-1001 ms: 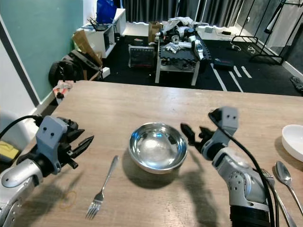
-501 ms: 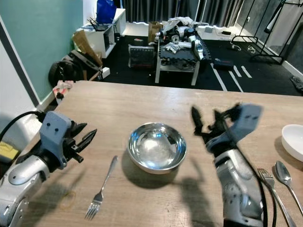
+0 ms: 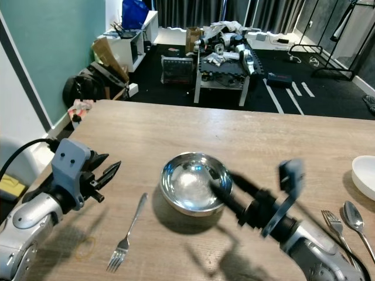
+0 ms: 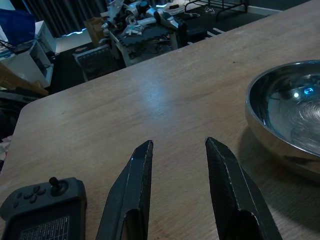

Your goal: Setting the table

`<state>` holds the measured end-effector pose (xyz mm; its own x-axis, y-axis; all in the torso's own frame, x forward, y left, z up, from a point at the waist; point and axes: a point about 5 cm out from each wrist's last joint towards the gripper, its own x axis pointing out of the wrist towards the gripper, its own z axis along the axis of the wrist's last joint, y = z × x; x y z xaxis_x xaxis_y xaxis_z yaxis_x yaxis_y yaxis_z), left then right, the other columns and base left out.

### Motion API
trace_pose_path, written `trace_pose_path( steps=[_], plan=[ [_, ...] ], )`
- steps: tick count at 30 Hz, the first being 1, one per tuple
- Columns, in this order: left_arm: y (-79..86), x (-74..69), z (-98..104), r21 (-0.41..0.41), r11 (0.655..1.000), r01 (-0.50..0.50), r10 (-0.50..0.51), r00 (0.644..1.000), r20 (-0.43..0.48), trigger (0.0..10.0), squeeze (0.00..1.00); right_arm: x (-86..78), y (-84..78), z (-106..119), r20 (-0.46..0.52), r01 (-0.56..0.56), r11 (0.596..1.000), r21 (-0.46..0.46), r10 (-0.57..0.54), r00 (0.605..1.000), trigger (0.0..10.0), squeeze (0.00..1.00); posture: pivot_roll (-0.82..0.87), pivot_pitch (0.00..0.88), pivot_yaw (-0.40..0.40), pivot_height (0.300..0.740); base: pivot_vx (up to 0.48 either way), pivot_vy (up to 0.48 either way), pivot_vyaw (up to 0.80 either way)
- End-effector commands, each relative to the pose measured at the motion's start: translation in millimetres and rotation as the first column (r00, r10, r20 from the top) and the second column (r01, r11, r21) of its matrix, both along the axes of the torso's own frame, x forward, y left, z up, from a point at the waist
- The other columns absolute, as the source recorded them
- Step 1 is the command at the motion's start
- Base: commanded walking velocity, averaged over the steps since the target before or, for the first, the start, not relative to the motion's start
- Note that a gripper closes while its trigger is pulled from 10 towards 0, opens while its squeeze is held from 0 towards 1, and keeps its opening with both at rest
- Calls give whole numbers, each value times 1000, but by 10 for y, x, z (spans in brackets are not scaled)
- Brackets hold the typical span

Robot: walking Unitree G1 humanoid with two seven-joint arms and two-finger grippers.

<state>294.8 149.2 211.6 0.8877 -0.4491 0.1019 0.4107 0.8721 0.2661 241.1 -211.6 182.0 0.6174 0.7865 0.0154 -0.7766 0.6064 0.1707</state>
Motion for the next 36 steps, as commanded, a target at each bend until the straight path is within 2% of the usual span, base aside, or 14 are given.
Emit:
trace_pose_path(
  steps=[1,3,7,8,11,14,21,22,24,26,29,32,34,36],
  plan=[
    [6,8,-48,11,1000,-3,4,1000,-14,10000,0,-70,19,-150,-73,-82,996,-46,79,994,10000,0,28,59,84,740,0,0,0],
    [6,8,-56,13,1000,-4,5,1000,-15,10000,0,-134,18,-289,-139,-143,985,-96,129,982,10000,0,32,58,83,740,0,0,0],
    [11,11,-60,13,1000,-7,7,1000,-15,10000,0,-162,-21,-354,-169,-158,979,-127,136,976,10000,0,33,57,82,740,0,0,0],
    [19,15,-64,13,1000,-10,10,1000,-16,10000,0,-180,-61,-394,-183,-167,973,-161,137,973,10000,0,32,55,84,740,0,0,0],
    [20,17,-66,13,1000,-11,11,1000,-17,10000,0,-183,-55,-411,-184,-172,970,-174,139,973,10000,0,32,55,84,740,0,0,0],
    [22,25,-71,13,1000,-11,12,1000,-18,10000,0,-137,28,-441,-156,-167,964,-206,137,978,10000,0,32,56,86,740,0,0,0],
    [15,42,-82,11,1000,-9,9,1000,-22,10000,0,-45,272,-508,-133,-187,970,-155,167,977,10000,0,42,56,89,740,0,0,0],
    [5,48,-104,12,1000,8,-7,999,-39,10000,0,-32,350,-548,-137,-198,969,-145,179,974,10000,0,46,56,87,740,0,0,0],
    [-77,-21,-171,13,985,169,-167,980,-109,10000,0,0,503,-607,-140,-209,972,-111,193,971,10000,0,56,58,83,740,0,0,0],
    [-113,-84,-205,17,962,273,-267,952,-152,10000,0,15,566,-628,-138,-214,972,-99,200,970,10000,0,56,58,83,740,0,0,0],
    [-54,-231,-222,22,904,427,-411,881,-234,10000,0,38,644,-639,-131,-223,970,-95,210,969,10000,0,55,63,89,740,0,0,0],
    [-1,-270,-205,29,885,464,-442,859,-257,10000,0,68,701,-635,-121,-220,971,-92,208,971,10000,0,54,64,91,740,0,0,0],
    [31,-269,-192,36,884,465,-441,858,-264,10000,0,83,737,-634,-116,-218,972,-90,208,971,10000,0,55,66,95,740,0,0,0],
    [72,-268,-186,53,887,459,-430,863,-265,10000,0,156,783,-649,-99,-170,981,-88,162,982,10000,0,55,67,96,740,0,0,0]
  ],
)
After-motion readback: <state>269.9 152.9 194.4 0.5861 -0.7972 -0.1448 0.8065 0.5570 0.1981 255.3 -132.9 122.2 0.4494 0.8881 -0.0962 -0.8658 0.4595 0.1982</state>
